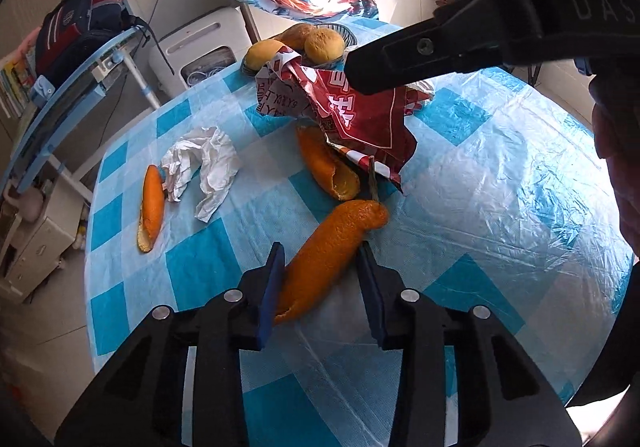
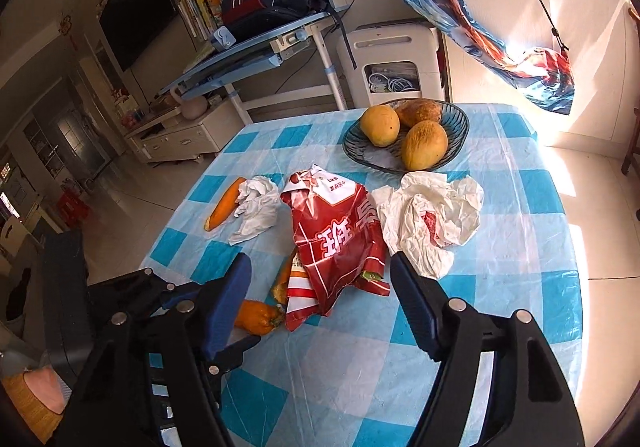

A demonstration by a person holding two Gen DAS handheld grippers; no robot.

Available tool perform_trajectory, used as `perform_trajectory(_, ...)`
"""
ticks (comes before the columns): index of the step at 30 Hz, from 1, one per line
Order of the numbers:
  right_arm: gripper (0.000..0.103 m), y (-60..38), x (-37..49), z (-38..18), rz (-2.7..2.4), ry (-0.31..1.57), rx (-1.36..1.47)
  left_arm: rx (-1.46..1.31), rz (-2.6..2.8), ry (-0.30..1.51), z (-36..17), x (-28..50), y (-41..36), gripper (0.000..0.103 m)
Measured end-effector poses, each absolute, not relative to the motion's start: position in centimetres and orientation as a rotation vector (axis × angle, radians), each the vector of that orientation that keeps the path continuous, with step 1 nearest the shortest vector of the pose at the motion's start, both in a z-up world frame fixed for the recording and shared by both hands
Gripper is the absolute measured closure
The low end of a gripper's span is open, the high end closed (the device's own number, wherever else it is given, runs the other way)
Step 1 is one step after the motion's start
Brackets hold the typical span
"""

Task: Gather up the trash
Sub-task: 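Grasp the long orange peel with the left gripper while the right gripper grasps the red snack bag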

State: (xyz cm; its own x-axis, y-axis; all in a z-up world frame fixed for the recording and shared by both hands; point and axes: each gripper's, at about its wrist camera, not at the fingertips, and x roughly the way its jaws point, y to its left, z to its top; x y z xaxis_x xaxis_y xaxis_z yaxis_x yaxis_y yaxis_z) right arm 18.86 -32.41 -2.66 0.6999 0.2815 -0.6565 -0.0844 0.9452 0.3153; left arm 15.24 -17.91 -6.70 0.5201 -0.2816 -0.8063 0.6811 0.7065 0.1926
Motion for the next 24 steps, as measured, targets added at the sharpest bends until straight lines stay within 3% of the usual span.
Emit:
perform_trajectory(3,0.034,-32.1,20.3,-3.7,0.212,0.818,0.296,0.504,-0.612,0.870,-6.2,15.3,-17.0,0.086)
perform_trajectory(12,0.035,-32.4,22.0,-5.2,0.179,0.863,0.348,0.383,-0.627,0.964,-4.7,14.3,-13.0,0.087)
perform_trajectory(14,0.046,-32.5,22.2,-5.6,0.197,0.888,0.394,0.372,-0.628,0.969,-4.5,14.1,-12.5,0.087)
perform_trajectory(17,0.053,-32.6,22.4,-6.2,0.196,0.907,0.411,0.327,-0.625,0.977,-4.1,13.9,-11.6,0.087)
perform_trajectory(18,0.061,-32.9,22.5,-6.5,0.196,0.914,0.433,0.308,-0.624,0.978,-3.9,13.9,-11.3,0.087)
perform_trajectory(19,0.076,-33.2,22.5,-6.8,0.199,0.919,0.461,0.292,-0.619,0.975,-3.7,13.8,-11.0,0.087)
perform_trajectory(22,0.095,-33.8,22.3,-6.9,0.210,0.913,0.513,0.254,-0.589,0.960,-2.9,13.6,-10.1,0.087)
perform_trajectory(24,0.096,-33.6,21.9,-6.2,0.225,0.894,0.513,0.213,-0.566,0.953,-2.2,13.5,-9.3,0.087)
